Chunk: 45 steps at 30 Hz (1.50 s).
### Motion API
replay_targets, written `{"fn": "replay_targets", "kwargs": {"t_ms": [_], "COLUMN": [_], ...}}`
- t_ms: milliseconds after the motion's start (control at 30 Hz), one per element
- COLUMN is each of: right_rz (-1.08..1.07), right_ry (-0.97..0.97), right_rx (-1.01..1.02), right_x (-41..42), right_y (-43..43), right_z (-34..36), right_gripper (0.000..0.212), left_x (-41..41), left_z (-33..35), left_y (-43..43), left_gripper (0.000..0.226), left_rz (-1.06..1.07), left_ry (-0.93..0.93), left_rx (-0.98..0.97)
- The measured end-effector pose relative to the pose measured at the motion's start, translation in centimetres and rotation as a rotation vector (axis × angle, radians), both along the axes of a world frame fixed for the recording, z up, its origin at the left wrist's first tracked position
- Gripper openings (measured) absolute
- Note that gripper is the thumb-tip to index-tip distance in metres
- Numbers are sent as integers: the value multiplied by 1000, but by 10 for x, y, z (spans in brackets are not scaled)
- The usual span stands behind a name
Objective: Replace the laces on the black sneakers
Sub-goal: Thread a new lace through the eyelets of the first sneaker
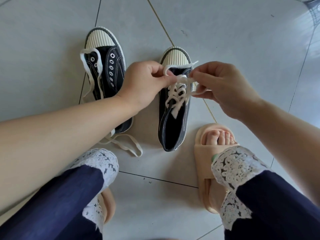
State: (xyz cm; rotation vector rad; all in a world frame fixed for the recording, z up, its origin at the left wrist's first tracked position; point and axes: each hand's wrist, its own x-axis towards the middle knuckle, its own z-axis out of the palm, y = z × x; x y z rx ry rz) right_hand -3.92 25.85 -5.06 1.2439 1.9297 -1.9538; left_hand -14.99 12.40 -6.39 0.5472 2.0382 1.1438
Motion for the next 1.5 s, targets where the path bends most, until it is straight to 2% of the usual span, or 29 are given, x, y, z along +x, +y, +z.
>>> {"fn": "replay_targets", "kwargs": {"t_ms": [67,167,200,333,433,500,567,667,733,800,900,1000,1067,1133,1167,1267,1300,1367,1433,1500], "right_rz": [5,231,282,341,393,522,578,455,448,479,421,327,297,336,375,372,352,336,298,181], "right_ry": [7,-106,-141,-293,-353,-384,-337,-155,-98,-111,-113,-110,-104,-137,-162,-180,-173,-146,-117,-90], "right_rx": [118,524,588,675,602,583,557,335,297,398,434,350,337,417,503,739,788,848,848,790], "right_x": [5,12,15,34,47,48,46,39,35,33,31,34,36,38,38,33,31,24,16,7], "right_y": [6,20,24,27,23,17,11,2,-5,-8,-6,-2,0,1,1,-2,-4,-7,-11,-14], "right_z": [1,1,0,-9,-20,-26,-29,-25,-25,-26,-25,-20,-16,-15,-14,-13,-13,-12,-13,-15], "right_gripper": [14,10,9,6,6,5,5,14,16,11,12,20,22,27,29,26,26,24,22,17], "left_x": [-2,-5,-6,-10,-7,-5,-5,-6,-4,-1,3,2,-4,-9,-11,-22,-24,-27,-27,-25], "left_z": [-1,-5,-6,-10,-13,-14,-15,-9,-5,-7,-12,-10,-10,-9,-9,-5,-2,3,6,3], "left_y": [-7,-15,-18,-32,-38,-35,-32,-29,-28,-26,-25,-26,-27,-28,-28,-26,-25,-23,-22,-21], "left_gripper": [9,10,11,13,16,20,33,59,51,34,19,13,14,16,17,15,14,14,19,17], "left_rz": [58,119,120,129,115,68,38,-84,-303,-467,-543,-472,-364,-214,-173,-311,-368,-444,-487,-375], "left_ry": [-81,-185,-205,-268,-259,-175,0,339,449,490,495,345,156,-110,-182,-144,-203,-437,-629,-757], "left_rx": [-13,-59,-81,-192,-285,-349,-381,-250,-153,-148,-142,-148,-180,-181,-211,-407,-452,-492,-443,-284]}}
